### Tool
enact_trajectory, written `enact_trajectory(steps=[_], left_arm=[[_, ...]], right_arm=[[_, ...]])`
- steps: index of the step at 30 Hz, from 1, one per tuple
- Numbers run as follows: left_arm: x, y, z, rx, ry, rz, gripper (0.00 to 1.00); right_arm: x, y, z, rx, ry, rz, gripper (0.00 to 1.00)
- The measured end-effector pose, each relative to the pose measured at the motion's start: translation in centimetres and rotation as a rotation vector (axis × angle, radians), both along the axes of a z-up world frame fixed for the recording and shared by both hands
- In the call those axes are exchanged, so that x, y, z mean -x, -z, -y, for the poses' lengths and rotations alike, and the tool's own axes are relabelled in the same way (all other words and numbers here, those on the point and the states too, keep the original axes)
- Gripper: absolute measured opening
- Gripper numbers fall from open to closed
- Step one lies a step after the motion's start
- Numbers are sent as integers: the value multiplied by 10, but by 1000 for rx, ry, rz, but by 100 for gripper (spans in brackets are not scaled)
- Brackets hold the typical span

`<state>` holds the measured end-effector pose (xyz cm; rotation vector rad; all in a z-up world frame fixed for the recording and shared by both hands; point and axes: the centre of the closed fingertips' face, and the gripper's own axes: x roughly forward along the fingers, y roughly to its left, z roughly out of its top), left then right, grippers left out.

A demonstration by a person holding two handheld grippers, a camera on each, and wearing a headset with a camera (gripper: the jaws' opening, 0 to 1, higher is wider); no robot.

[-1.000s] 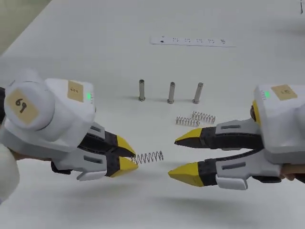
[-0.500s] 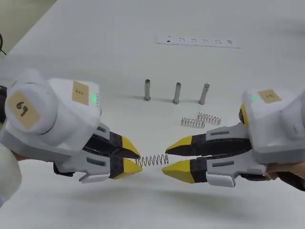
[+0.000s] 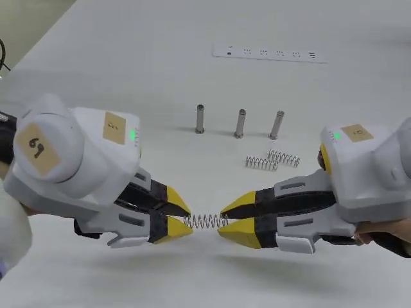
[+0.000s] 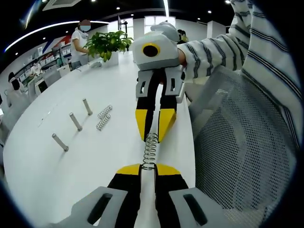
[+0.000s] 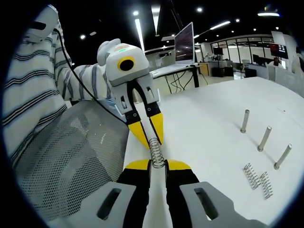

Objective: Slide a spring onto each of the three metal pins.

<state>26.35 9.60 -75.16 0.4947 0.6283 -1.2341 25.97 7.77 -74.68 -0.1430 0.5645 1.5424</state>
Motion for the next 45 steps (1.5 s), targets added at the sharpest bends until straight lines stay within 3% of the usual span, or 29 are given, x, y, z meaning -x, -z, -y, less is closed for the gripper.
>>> enact_trajectory(steps=[8, 12, 18, 20, 26, 35, 45], left_arm=[[0, 3, 0, -4, -14, -10, 2], [3, 5, 1, 9, -26, -37, 2], [7, 9, 7, 29, -18, -42, 2], [7, 9, 9, 39, -13, -36, 2], [5, 9, 17, 77, -17, -27, 2], [2, 10, 26, 128, -33, -25, 2], [-3, 6, 36, 200, -89, -74, 2]], right_arm=[[0, 3, 0, 2, -6, 4, 8], [4, 4, 1, 11, -13, -26, 8], [8, 2, 6, 21, -18, -46, 8], [8, -1, 7, 15, -3, -77, 7], [5, -8, 11, 21, 4, -61, 7], [3, -7, 20, 76, -2, -47, 7], [-1, -16, 26, 132, -4, -7, 7]])
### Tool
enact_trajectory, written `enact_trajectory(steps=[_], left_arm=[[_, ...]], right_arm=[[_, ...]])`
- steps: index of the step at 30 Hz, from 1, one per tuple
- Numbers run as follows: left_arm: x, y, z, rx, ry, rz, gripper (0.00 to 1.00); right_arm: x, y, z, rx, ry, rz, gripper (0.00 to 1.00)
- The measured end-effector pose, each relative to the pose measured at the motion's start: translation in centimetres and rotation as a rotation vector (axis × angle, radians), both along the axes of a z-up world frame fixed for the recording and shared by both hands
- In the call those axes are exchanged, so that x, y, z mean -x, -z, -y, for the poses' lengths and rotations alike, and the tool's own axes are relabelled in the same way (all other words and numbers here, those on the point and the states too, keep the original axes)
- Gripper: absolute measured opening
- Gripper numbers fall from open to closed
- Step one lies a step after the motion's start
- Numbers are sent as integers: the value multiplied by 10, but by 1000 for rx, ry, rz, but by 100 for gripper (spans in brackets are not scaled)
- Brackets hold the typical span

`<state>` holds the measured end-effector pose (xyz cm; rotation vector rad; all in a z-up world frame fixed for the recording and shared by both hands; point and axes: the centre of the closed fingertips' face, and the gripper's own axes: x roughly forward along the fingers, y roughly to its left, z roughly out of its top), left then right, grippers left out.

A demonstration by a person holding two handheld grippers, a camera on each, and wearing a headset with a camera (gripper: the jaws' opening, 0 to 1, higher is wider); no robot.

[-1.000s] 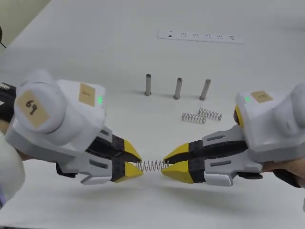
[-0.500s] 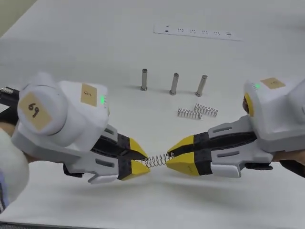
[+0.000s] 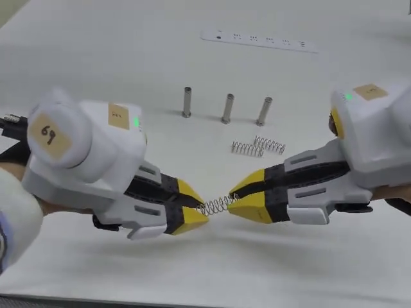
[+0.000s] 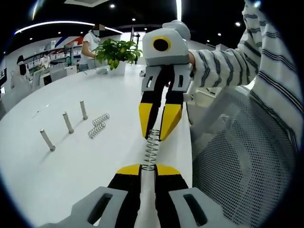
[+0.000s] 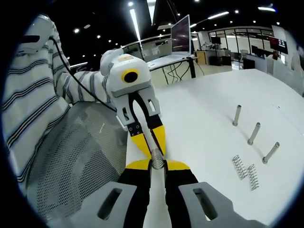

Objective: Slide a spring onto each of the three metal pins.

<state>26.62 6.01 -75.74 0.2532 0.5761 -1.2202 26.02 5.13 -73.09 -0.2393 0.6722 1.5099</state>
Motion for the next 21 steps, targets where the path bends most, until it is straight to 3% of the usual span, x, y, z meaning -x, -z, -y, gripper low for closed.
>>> enact_trajectory(steps=[3, 11, 13, 14, 15, 17, 21], left_arm=[[0, -2, 4, 4, 19, 21, 2], [-3, -5, 8, 41, -6, 21, 2], [-4, -6, 9, 64, -40, -9, 2], [-2, -5, 11, 74, -55, -50, 2], [-2, -4, 11, 75, -57, -62, 2], [-1, -4, 12, 69, -34, -31, 2], [2, -4, 15, 69, -9, -5, 2]], right_arm=[[1, -2, 2, 28, -25, 27, 7], [0, -8, 3, 95, -77, 80, 7], [-2, -7, 5, 131, -88, 88, 7], [-1, -8, 4, 134, -104, 95, 7], [1, -9, 4, 144, -122, 102, 7], [3, -9, 4, 169, -153, 119, 7], [5, -9, 4, 194, -188, 134, 7]])
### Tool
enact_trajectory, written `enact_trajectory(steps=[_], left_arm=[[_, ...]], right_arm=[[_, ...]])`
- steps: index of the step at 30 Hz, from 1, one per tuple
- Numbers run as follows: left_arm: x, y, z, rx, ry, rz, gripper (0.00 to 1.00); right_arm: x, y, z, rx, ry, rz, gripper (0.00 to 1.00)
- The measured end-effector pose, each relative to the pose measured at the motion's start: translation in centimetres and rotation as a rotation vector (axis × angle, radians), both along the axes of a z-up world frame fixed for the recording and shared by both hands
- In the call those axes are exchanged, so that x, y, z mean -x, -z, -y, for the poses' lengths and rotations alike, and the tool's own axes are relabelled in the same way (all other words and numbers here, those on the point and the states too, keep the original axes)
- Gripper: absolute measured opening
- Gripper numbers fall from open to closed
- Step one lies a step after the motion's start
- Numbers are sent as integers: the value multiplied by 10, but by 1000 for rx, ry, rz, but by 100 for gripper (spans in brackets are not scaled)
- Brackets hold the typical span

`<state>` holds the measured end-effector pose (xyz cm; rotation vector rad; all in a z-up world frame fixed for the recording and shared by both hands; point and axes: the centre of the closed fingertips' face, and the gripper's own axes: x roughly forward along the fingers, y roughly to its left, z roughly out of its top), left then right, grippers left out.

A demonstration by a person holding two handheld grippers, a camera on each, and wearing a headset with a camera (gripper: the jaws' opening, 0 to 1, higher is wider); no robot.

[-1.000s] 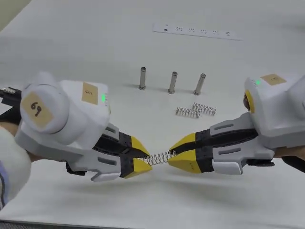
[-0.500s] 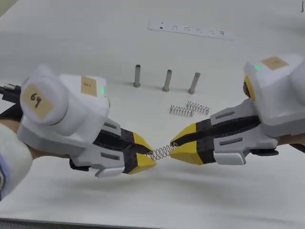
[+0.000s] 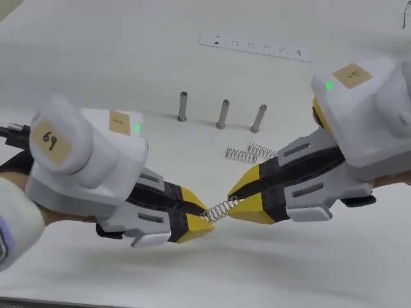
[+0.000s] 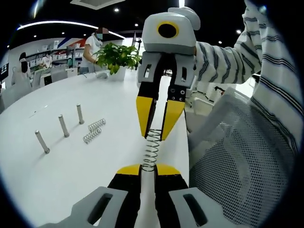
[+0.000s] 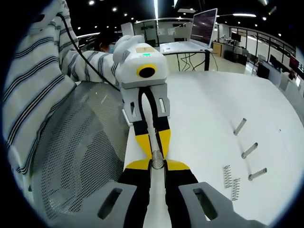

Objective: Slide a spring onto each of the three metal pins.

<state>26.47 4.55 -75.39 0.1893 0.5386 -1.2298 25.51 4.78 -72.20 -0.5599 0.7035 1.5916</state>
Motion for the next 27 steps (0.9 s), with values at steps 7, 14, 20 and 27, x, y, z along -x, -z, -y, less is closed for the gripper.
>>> enact_trajectory(steps=[7, 14, 20, 27], left_arm=[[0, -6, 2, -3, 28, 57, 2], [0, -12, 12, 25, 36, 77, 2], [-1, -17, 21, 50, 41, 94, 2], [-2, -19, 25, 55, 47, 108, 2]], right_arm=[[-1, -8, -2, 35, -54, 67, 7], [-3, -15, -1, 106, -65, 89, 7], [-1, -20, 2, 153, -90, 113, 7], [-1, -19, 12, 226, -147, 162, 7]])
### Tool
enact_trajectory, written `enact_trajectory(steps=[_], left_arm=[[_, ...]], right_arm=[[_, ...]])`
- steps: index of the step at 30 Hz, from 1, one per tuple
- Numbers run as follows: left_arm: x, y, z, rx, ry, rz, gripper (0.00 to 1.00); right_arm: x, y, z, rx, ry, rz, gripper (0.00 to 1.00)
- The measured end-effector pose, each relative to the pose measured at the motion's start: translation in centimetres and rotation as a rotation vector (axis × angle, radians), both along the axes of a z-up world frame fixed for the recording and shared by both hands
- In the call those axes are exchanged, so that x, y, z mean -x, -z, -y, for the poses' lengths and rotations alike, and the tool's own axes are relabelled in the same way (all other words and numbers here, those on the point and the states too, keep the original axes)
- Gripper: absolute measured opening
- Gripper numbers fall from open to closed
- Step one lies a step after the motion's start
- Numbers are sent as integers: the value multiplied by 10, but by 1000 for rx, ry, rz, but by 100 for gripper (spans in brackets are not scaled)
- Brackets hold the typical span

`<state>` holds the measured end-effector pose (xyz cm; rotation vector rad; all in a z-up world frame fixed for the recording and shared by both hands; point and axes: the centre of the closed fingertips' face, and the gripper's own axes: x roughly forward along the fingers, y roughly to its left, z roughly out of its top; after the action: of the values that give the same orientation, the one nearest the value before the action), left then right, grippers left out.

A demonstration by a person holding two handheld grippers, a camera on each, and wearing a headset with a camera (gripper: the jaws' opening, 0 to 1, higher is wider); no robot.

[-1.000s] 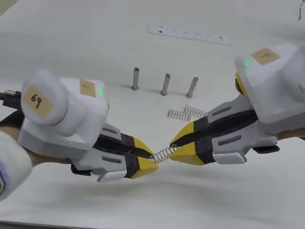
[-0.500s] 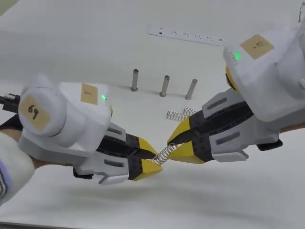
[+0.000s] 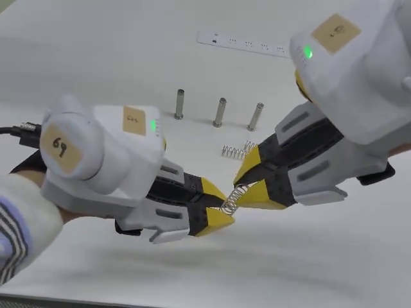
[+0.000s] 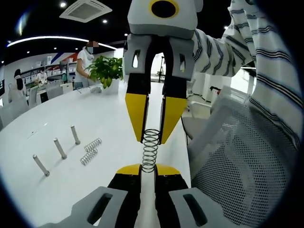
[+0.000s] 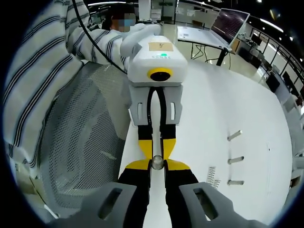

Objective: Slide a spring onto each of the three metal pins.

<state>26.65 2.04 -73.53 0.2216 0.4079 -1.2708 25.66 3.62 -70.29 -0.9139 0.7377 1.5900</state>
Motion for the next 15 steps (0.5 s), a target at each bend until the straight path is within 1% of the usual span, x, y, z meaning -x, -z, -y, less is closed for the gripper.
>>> enact_trajectory(steps=[3, 5, 7, 11, 13, 15], left_arm=[[0, -1, 0, 2, -1, 4, 2], [0, -3, 0, -10, 4, 22, 2], [-1, -4, 0, -14, 4, 33, 2], [-3, -6, 0, -10, 0, 44, 2], [-4, -8, 0, -16, -1, 65, 2], [-3, -8, 0, -19, 2, 66, 2]], right_arm=[[0, 0, 1, 12, -4, 9, 7], [0, -1, 1, 18, -17, 22, 7], [-1, -3, 1, 20, -44, 46, 8], [-2, -5, 2, 33, -56, 69, 8], [-2, -5, 3, 34, -62, 77, 8], [-4, -5, 3, 30, -75, 84, 8]])
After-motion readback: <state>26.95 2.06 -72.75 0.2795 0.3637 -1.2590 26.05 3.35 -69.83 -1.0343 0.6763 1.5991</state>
